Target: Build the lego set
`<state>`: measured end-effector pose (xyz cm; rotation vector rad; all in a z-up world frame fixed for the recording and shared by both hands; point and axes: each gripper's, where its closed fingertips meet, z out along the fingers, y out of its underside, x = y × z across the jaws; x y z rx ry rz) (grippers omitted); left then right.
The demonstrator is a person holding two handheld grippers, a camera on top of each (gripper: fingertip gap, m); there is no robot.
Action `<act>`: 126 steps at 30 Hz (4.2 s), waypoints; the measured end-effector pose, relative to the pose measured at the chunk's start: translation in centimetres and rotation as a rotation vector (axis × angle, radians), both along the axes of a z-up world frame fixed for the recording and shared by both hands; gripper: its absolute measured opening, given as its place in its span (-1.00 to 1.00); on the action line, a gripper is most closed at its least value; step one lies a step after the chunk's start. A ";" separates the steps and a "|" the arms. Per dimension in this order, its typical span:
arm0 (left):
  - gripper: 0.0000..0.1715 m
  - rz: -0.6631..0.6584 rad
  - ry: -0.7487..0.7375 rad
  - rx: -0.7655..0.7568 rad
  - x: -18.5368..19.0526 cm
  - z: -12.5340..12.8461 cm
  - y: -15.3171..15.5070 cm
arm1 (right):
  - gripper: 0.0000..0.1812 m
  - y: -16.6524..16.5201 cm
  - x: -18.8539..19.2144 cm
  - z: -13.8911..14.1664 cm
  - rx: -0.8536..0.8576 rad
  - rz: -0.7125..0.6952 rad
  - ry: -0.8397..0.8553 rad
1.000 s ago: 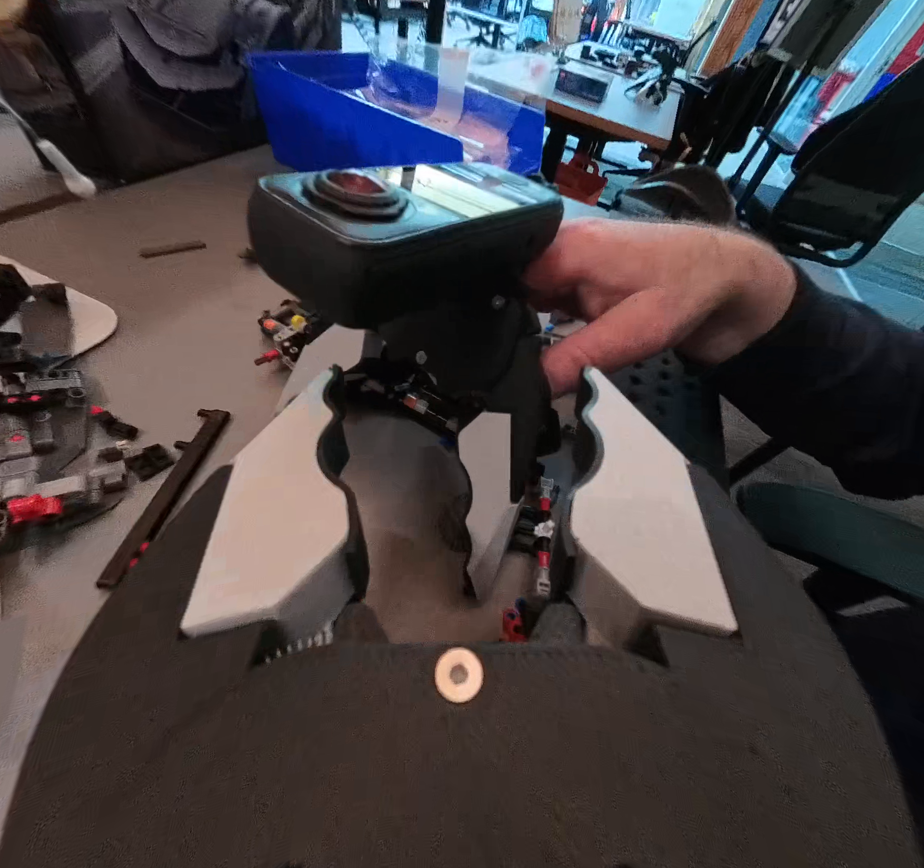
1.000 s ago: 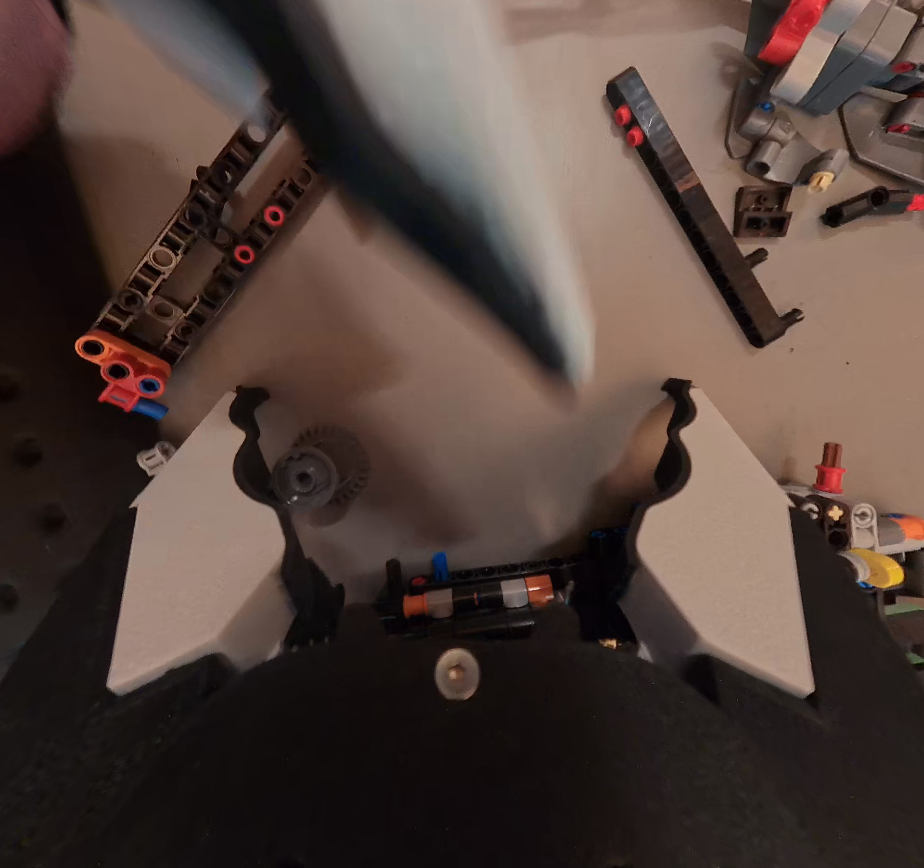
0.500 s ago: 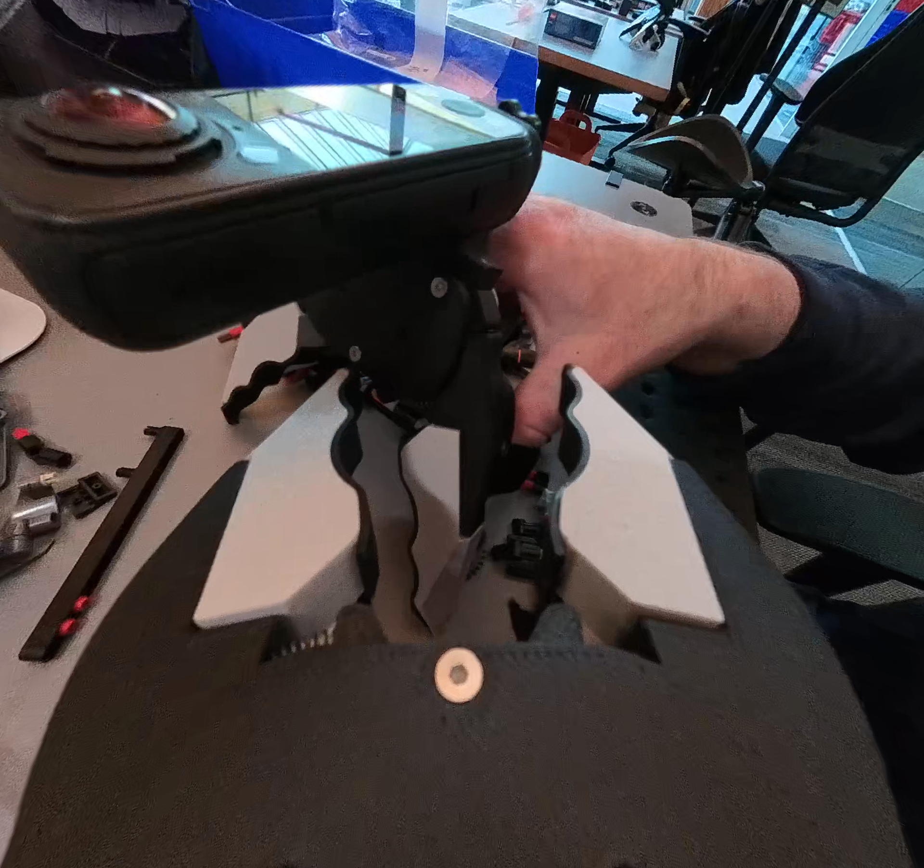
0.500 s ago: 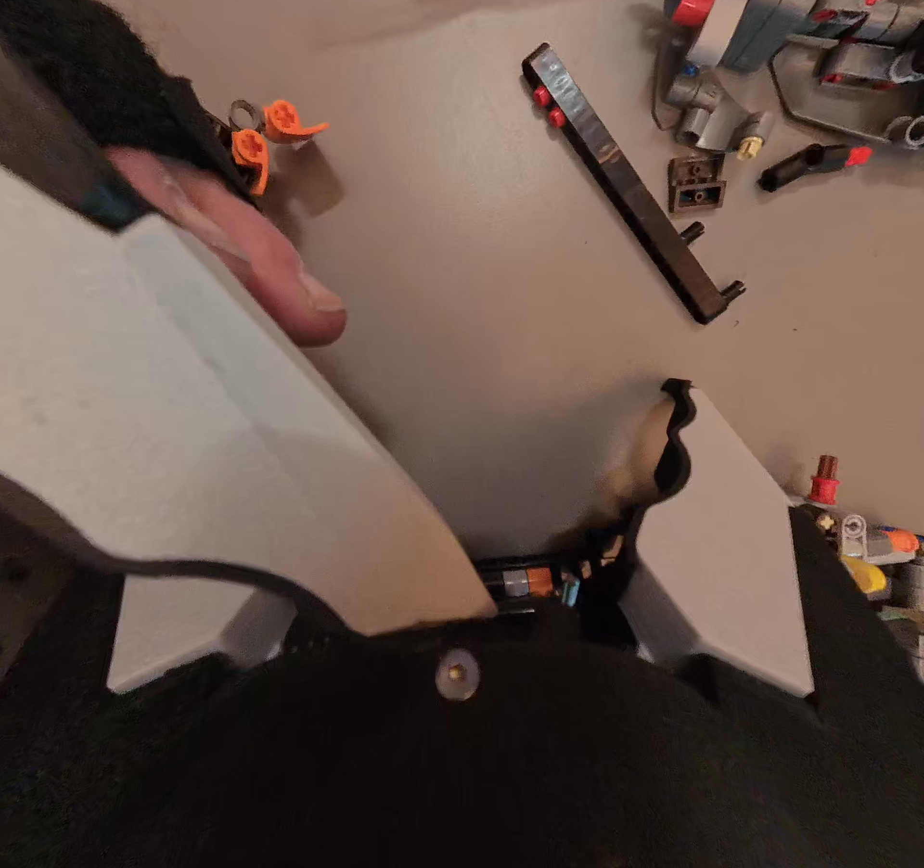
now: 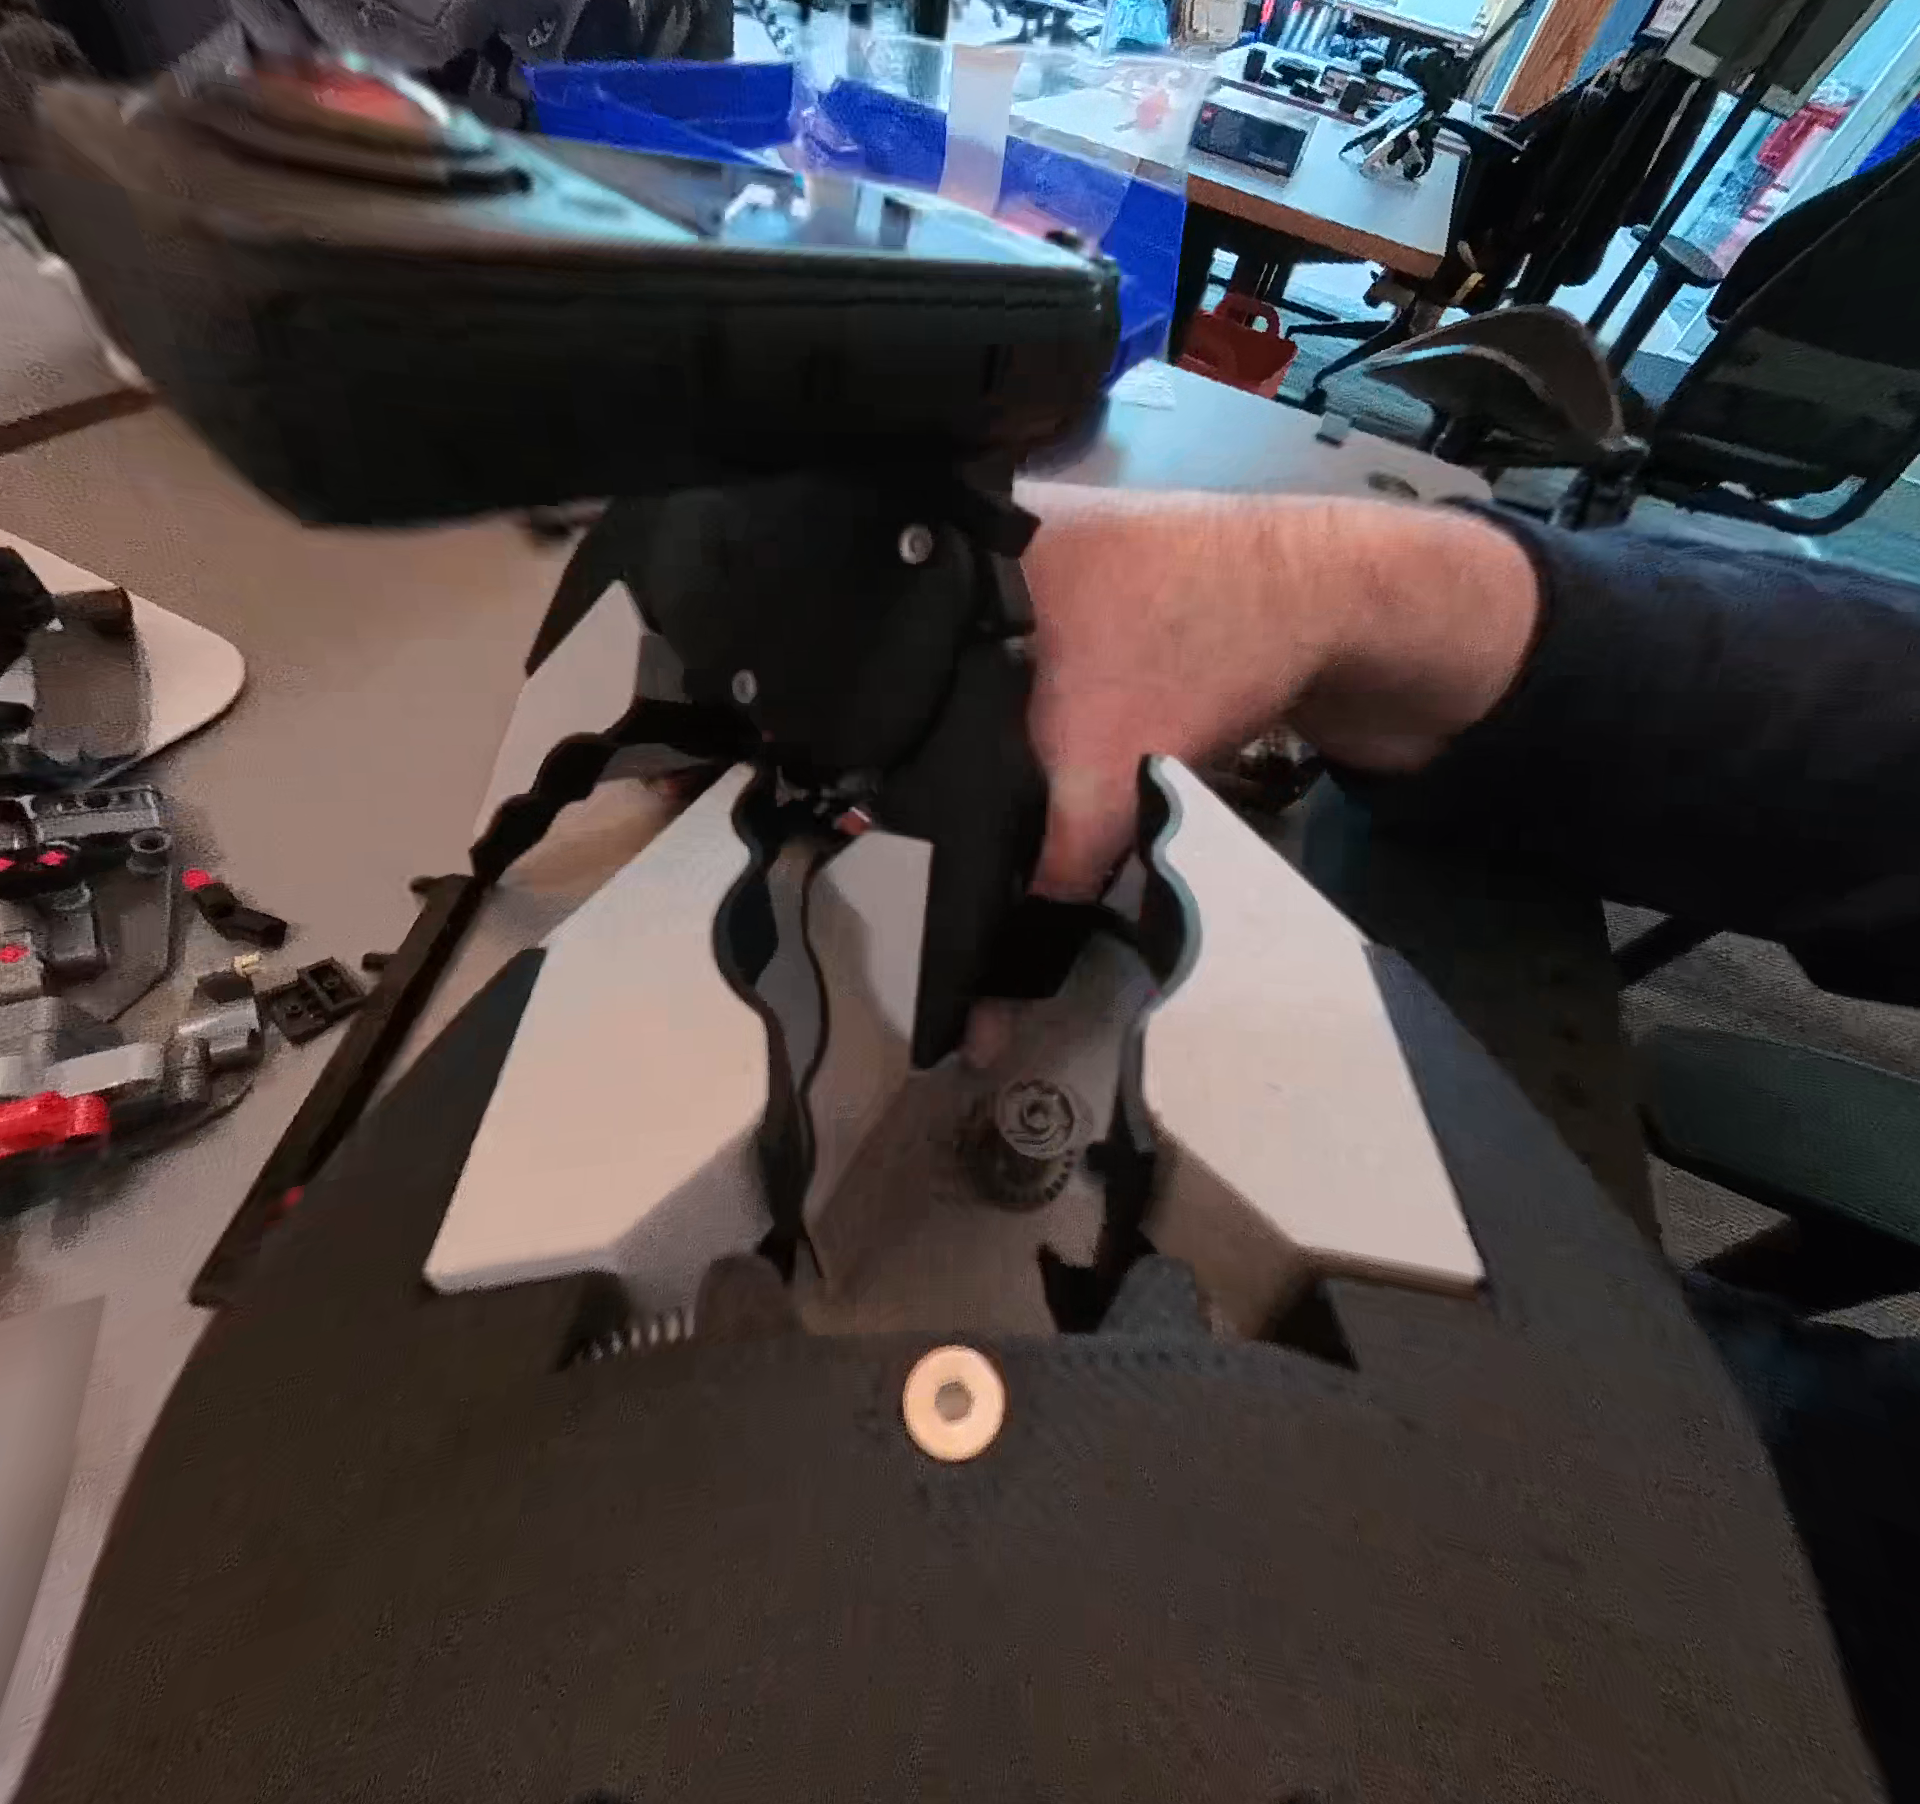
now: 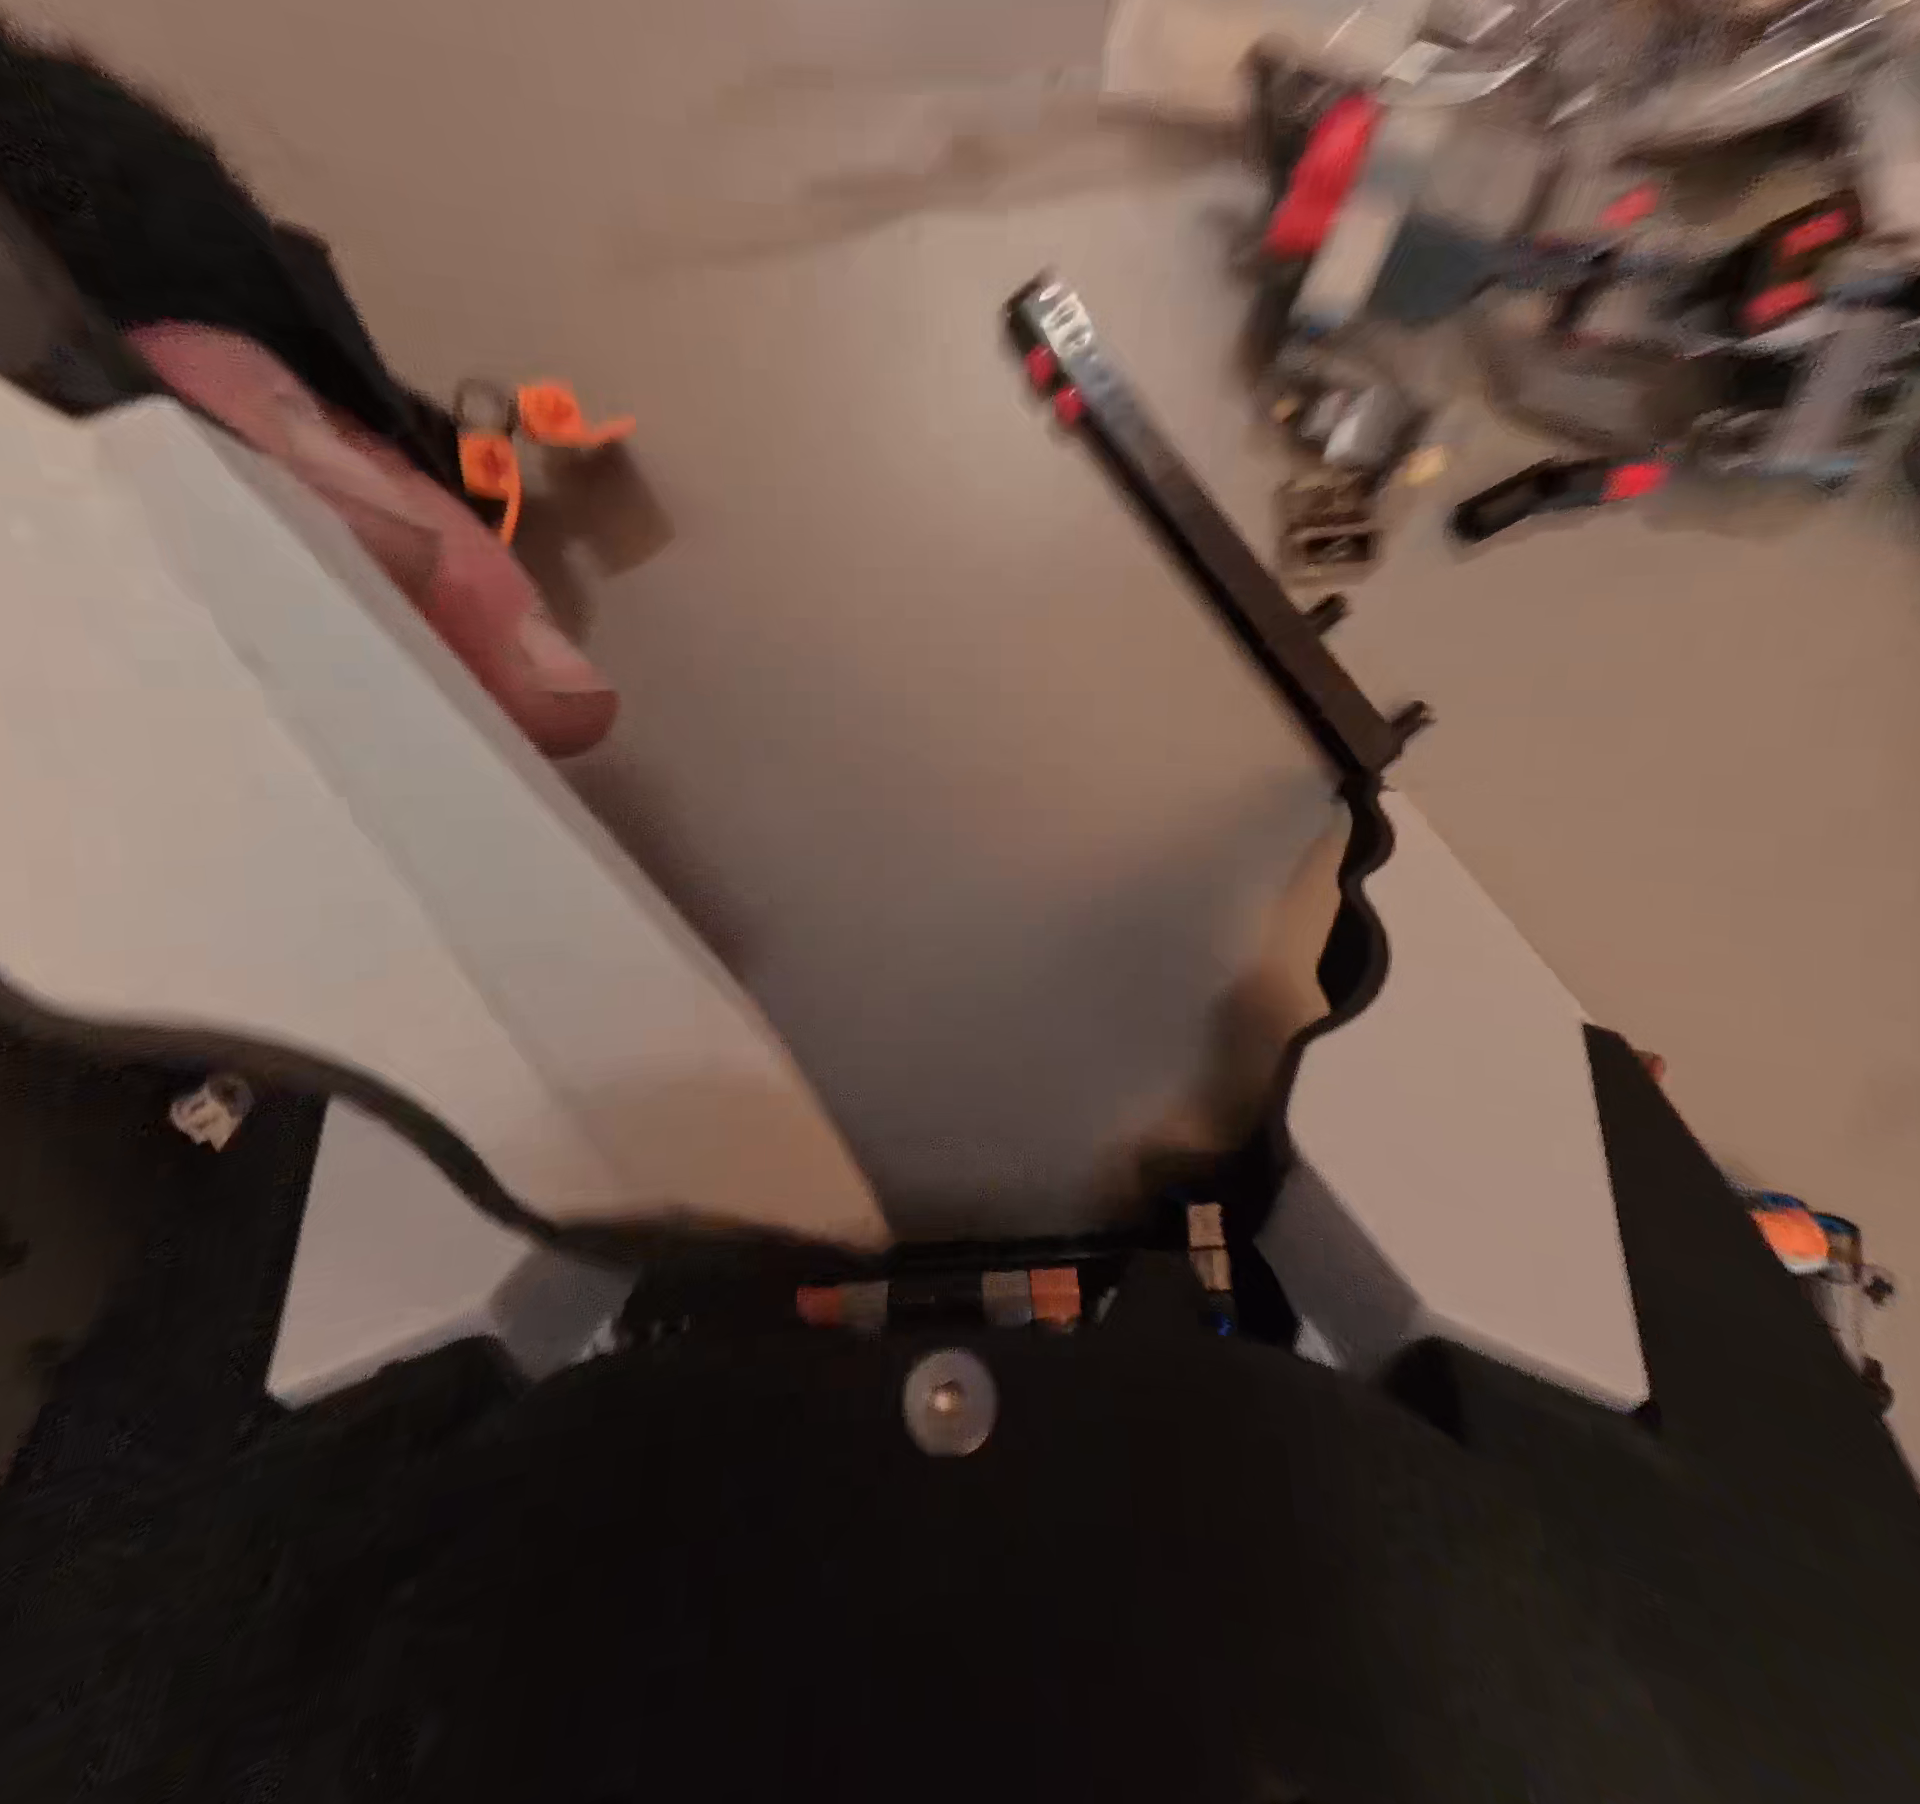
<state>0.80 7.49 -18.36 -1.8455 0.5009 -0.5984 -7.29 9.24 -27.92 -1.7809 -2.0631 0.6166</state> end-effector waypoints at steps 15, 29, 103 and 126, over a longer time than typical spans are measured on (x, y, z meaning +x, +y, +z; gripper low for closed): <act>-0.44 0.500 0.334 0.192 -17.5 5.4 -3.7 | -0.86 6.6 2.4 12.4 0.187 -0.029 0.608; 0.01 0.502 0.677 -0.219 -21.2 -3.0 -1.7 | -0.08 11.2 6.7 4.5 0.171 -0.117 0.169; -0.74 -0.033 0.016 0.146 -7.2 3.2 -2.5 | -1.00 -5.7 0.2 13.8 -0.138 0.379 0.678; -0.76 0.062 0.196 0.302 -8.0 4.6 -2.6 | -0.88 -5.4 0.1 15.3 -0.088 0.342 0.739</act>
